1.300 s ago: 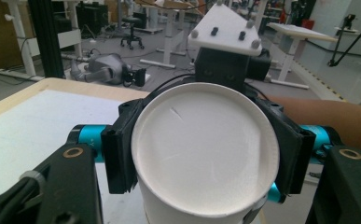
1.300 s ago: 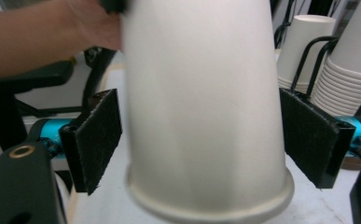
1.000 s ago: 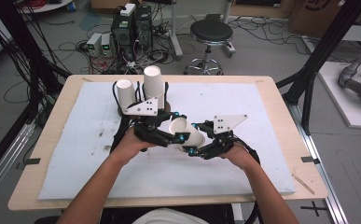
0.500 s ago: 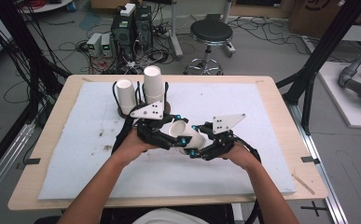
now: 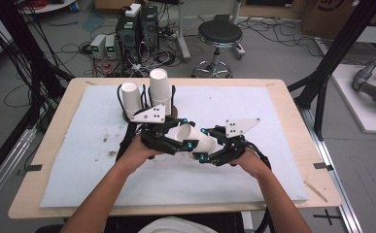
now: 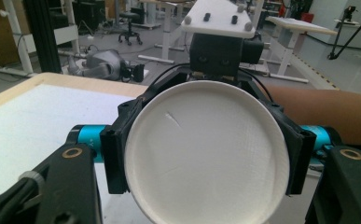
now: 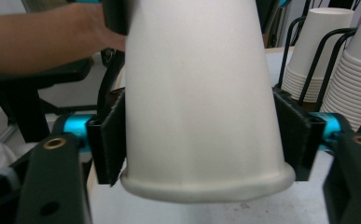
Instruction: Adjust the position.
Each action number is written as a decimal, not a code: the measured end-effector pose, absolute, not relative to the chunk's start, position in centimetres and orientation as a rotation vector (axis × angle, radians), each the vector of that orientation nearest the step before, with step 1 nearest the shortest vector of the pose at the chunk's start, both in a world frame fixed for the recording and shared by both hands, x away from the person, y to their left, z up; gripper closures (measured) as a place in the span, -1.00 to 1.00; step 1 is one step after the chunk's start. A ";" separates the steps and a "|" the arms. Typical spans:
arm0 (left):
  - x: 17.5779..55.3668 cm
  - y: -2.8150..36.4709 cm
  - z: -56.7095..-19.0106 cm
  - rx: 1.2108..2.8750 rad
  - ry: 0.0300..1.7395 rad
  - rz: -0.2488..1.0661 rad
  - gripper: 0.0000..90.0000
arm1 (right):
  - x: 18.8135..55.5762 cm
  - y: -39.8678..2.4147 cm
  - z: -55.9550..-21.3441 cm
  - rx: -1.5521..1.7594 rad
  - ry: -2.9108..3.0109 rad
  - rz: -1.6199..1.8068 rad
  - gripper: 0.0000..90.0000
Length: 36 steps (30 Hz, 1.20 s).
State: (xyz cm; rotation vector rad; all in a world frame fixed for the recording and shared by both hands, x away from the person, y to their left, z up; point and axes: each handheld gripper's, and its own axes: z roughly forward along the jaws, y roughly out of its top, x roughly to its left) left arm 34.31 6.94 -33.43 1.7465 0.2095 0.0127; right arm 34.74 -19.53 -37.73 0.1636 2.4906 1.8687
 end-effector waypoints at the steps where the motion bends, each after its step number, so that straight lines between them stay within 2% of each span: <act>1: 34.3 6.9 -33.5 1.756 0.214 0.020 -0.21 | 34.7 -19.6 -37.7 0.155 2.489 1.852 -0.24; 4: 34.0 6.9 -33.4 1.799 0.212 0.099 -0.35 | 34.8 -19.7 -37.8 0.146 2.501 1.808 -0.20; 7: 34.0 7.1 -33.4 1.819 0.209 0.099 -0.36 | 34.9 -19.7 -37.8 0.142 2.512 1.787 -0.16; 12: 34.2 7.7 -33.9 1.801 0.155 0.040 -0.20 | 34.9 -19.8 -37.7 0.102 2.535 1.763 -0.14; 13: 34.1 7.8 -34.0 1.782 0.164 0.026 -0.19 | 34.8 -19.8 -37.7 0.098 2.535 1.769 -0.19; 17: 34.3 8.3 -34.5 1.757 0.186 0.027 -0.19 | 34.9 -20.0 -37.4 0.230 2.463 1.913 -0.58; 24: 34.4 8.8 -34.4 1.697 0.184 0.000 -0.19 | 35.0 -20.2 -37.7 0.273 2.454 1.932 -0.58; 25: 34.4 8.8 -34.4 1.702 0.181 0.003 -0.19 | 35.0 -20.1 -37.7 0.258 2.461 1.933 -0.57; 27: 34.4 8.8 -34.5 1.703 0.185 0.000 -0.19 | 34.9 -20.1 -37.7 0.182 2.451 1.922 -0.35; 32: 34.4 8.6 -34.6 1.755 0.211 -0.001 -0.21 | 34.9 -20.6 -37.5 0.120 2.459 1.864 -0.16; 36: 34.3 8.5 -34.3 1.800 0.218 0.055 -0.38 | 35.0 -20.9 -37.4 0.115 2.475 1.838 -0.09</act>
